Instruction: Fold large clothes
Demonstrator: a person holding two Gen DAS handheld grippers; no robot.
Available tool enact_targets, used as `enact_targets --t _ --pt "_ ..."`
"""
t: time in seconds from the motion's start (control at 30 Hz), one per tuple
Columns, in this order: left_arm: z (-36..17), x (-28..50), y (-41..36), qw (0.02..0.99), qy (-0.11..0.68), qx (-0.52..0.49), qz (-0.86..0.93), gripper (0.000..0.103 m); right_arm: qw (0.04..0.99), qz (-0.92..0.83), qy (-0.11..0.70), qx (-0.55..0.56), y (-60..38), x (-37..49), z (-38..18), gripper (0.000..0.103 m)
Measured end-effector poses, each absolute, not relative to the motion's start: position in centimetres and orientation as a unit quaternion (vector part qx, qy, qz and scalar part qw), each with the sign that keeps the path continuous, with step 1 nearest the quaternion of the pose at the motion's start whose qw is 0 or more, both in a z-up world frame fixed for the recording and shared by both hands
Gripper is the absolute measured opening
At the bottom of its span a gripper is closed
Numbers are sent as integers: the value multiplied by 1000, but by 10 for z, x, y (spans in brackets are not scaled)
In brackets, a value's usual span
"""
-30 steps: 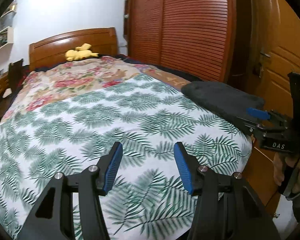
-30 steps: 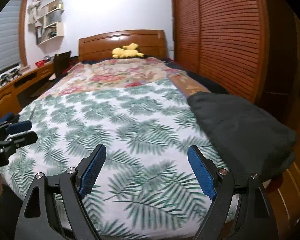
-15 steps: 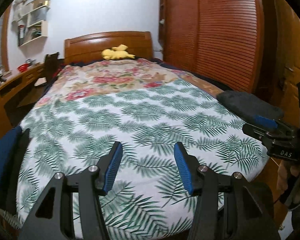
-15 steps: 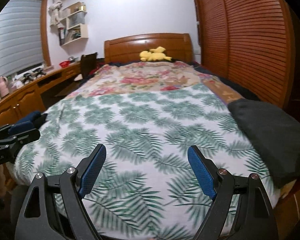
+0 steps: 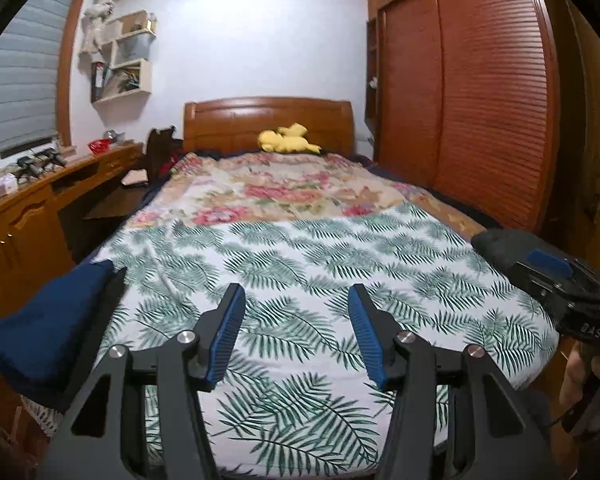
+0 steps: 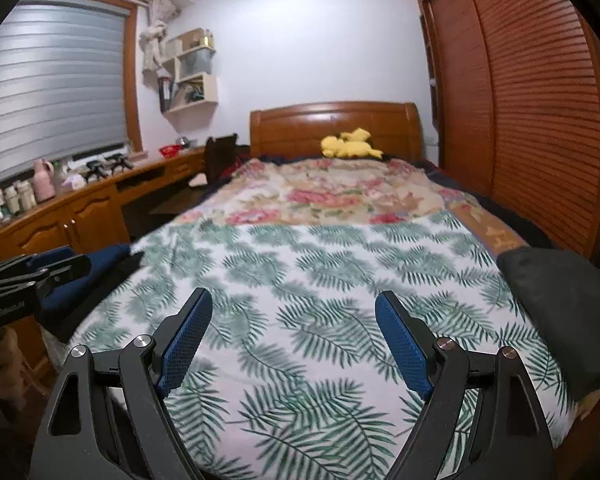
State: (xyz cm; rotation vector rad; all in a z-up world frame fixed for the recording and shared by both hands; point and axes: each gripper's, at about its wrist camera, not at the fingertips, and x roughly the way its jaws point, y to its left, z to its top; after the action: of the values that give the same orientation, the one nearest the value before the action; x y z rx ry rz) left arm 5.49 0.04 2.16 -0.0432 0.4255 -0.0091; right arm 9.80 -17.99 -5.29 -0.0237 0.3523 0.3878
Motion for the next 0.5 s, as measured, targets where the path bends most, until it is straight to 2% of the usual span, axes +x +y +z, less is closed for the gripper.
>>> enact_targets --t 0.5 --pt "23 34 11 982 187 -36 13 53 967 208 148 -16 -166 75 -41 85"
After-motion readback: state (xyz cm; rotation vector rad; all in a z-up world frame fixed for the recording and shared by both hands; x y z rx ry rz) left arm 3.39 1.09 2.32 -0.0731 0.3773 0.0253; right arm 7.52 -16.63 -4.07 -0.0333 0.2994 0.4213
